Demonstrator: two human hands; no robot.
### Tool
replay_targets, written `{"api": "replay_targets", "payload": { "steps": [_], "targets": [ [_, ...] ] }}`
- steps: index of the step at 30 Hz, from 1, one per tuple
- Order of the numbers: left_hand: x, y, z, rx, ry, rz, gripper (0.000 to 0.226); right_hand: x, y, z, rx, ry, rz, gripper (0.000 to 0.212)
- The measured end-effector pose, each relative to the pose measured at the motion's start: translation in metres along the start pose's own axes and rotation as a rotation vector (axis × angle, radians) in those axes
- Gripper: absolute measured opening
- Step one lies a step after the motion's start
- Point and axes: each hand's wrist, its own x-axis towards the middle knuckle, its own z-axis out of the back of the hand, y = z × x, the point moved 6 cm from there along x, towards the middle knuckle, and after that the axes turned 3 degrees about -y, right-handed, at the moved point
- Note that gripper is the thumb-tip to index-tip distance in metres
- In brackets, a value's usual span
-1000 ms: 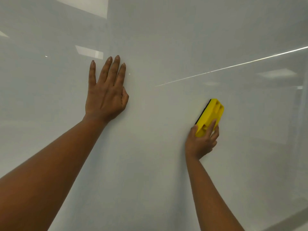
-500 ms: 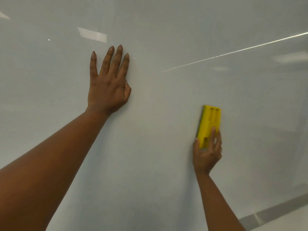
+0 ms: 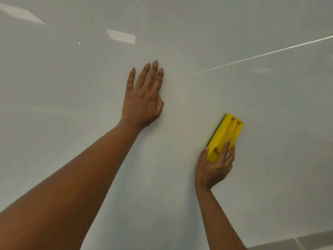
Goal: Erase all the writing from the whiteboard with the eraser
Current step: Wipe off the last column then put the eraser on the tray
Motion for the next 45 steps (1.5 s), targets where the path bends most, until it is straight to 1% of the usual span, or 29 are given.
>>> {"api": "replay_targets", "payload": {
  "steps": [5,7,9,11,12,16,18,19,21,23,26,28,29,30,33,34,35,36,39,40,45],
  "targets": [
    [-0.003,0.007,0.005,0.021,0.061,-0.089,0.060,-0.042,0.048,-0.011,0.024,0.148,0.323,0.057],
    [-0.009,0.011,0.006,0.046,0.099,-0.124,0.061,-0.053,0.049,-0.010,0.010,0.204,0.442,0.059],
    [-0.017,0.018,0.009,0.084,0.128,-0.159,0.061,-0.053,0.044,-0.009,-0.022,0.219,0.525,0.060],
    [-0.025,0.030,0.013,0.112,0.146,-0.184,0.061,-0.047,0.041,-0.010,-0.060,0.211,0.545,0.060],
    [-0.030,0.036,0.016,0.124,0.154,-0.191,0.062,-0.042,0.042,-0.010,-0.065,0.198,0.518,0.059],
    [-0.043,0.060,0.027,0.159,0.180,-0.159,0.063,-0.021,0.063,-0.018,0.014,0.119,0.273,0.055],
    [-0.046,0.072,0.033,0.168,0.186,-0.122,0.064,-0.012,0.088,-0.026,0.065,0.088,0.222,0.056],
    [-0.047,0.077,0.035,0.167,0.185,-0.106,0.065,-0.009,0.103,-0.032,0.083,0.084,0.229,0.057],
    [-0.049,0.084,0.038,0.163,0.180,-0.091,0.065,-0.014,0.133,-0.042,0.088,0.117,0.315,0.058],
    [-0.051,0.091,0.040,0.154,0.167,-0.062,0.065,-0.027,0.151,-0.049,0.063,0.162,0.450,0.059],
    [-0.054,0.107,0.046,0.127,0.134,0.026,0.065,-0.039,0.148,-0.048,0.033,0.197,0.647,0.058],
    [-0.056,0.112,0.048,0.118,0.125,0.011,0.064,-0.032,0.138,-0.045,0.005,0.185,0.747,0.056],
    [-0.056,0.114,0.048,0.110,0.123,-0.003,0.064,-0.025,0.134,-0.044,-0.013,0.170,0.745,0.056],
    [-0.055,0.114,0.049,0.098,0.120,-0.011,0.063,-0.017,0.131,-0.045,-0.025,0.150,0.695,0.056],
    [-0.054,0.113,0.051,0.054,0.098,0.002,0.062,-0.005,0.135,-0.048,0.014,0.097,0.462,0.060],
    [-0.054,0.113,0.051,0.038,0.090,0.011,0.061,-0.008,0.140,-0.050,0.035,0.094,0.433,0.061],
    [-0.054,0.113,0.052,0.020,0.083,0.017,0.061,-0.013,0.145,-0.052,0.048,0.098,0.446,0.062],
    [-0.055,0.113,0.052,0.002,0.078,0.020,0.060,-0.021,0.149,-0.053,0.047,0.106,0.500,0.062],
    [-0.056,0.113,0.053,-0.047,0.061,0.023,0.060,-0.050,0.150,-0.053,0.034,0.160,0.758,0.058],
    [-0.056,0.113,0.053,-0.058,0.054,0.030,0.059,-0.059,0.146,-0.051,0.044,0.185,0.819,0.057],
    [-0.065,0.105,0.051,-0.082,0.044,0.089,0.059,-0.086,0.119,-0.036,0.103,0.289,0.988,0.060]
  ]
}}
